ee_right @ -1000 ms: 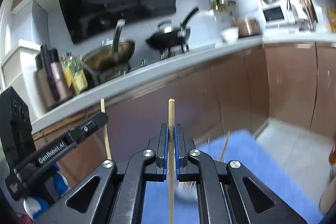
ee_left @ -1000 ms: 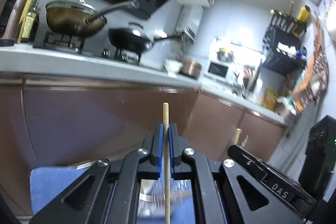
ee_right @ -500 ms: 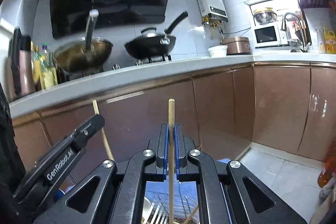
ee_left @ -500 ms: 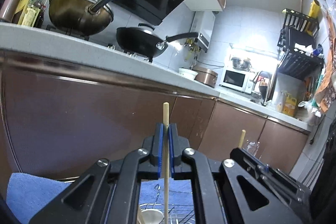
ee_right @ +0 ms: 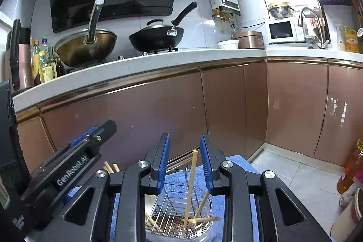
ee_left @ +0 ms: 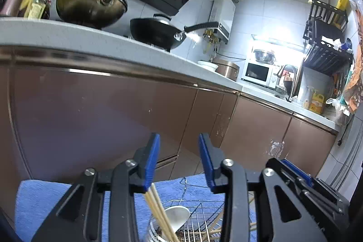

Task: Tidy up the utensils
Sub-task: 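Open both tools to drop the chopsticks into the holder, then pull both tools back above the white spoons left on the towel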

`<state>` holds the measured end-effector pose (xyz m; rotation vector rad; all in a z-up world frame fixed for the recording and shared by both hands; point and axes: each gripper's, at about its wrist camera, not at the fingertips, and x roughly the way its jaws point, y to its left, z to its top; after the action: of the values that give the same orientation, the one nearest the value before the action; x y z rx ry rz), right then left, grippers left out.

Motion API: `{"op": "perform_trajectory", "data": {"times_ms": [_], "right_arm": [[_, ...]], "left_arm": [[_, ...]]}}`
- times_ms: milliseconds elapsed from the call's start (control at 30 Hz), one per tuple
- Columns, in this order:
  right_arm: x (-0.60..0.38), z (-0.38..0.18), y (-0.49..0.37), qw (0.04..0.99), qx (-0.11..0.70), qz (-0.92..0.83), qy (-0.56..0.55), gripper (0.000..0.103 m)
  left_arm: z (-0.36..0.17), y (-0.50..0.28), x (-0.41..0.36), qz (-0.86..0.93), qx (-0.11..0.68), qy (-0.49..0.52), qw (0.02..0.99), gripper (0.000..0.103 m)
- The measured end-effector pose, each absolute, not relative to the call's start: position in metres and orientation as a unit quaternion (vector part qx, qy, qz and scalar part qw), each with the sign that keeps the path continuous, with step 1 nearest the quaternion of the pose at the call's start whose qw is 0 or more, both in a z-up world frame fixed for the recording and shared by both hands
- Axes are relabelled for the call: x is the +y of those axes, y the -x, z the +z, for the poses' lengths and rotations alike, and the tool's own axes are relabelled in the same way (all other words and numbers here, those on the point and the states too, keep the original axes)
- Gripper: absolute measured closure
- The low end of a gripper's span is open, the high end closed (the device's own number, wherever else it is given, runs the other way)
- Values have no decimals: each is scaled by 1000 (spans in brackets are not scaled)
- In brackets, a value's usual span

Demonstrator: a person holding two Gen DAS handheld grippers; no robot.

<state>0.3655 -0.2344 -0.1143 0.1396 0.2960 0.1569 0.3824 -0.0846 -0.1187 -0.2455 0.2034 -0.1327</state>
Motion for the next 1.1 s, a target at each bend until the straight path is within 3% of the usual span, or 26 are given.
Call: {"op": "perform_trajectory", "data": {"times_ms": [133,333,1100], "right_arm": [[-236,-98,-347,983,146,76,-77,75],[-238,-78,-309,983,149,73,-84,69],[-229,-68,-165,983,158,64,-74,62]], "left_arm": [[-99,-353,-77,-57,99,107,988,50],[-77,-302,-71,-53,94,71,992,40],[-52,-156,-35,-51,85,51,994,31]]}}
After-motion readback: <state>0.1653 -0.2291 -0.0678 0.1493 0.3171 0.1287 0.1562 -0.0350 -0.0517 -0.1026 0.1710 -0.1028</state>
